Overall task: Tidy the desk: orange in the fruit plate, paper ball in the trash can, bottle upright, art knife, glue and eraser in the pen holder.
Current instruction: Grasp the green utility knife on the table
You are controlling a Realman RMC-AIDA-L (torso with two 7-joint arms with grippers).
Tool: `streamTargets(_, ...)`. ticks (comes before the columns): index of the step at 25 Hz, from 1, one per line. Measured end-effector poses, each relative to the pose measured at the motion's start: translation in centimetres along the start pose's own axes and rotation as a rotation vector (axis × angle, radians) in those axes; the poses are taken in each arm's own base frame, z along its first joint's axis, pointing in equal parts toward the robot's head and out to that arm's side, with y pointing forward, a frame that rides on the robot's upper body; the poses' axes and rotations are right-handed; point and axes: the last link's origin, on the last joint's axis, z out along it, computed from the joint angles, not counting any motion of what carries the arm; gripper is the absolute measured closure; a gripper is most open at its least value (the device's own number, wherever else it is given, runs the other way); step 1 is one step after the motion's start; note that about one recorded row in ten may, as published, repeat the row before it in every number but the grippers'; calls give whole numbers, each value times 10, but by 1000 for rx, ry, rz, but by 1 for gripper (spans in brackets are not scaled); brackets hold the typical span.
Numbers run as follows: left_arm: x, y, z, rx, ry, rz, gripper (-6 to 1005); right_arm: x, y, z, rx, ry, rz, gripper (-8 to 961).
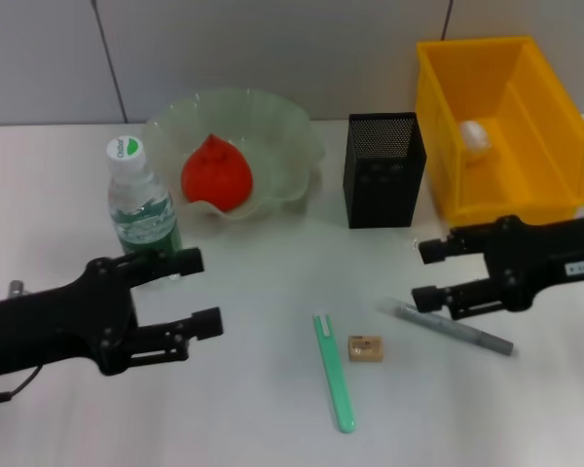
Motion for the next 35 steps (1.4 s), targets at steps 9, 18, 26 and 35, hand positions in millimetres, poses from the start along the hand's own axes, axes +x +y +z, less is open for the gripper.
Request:
streamTargets(9, 16, -6, 11, -49, -2, -26, 167, 38, 7, -21, 69, -74, -14, 177)
streamTargets(18, 58, -10, 32, -142, -36, 90, 167, 44, 7, -34, 80, -106, 101, 177)
streamTargets(26, 136, -11, 78, -286, -189, 444, 168, 35, 5, -47, 63, -86, 185, 177)
streamTargets(35, 144, 3, 151, -381, -608, 855, 168, 34, -11, -55, 154, 16, 193, 177)
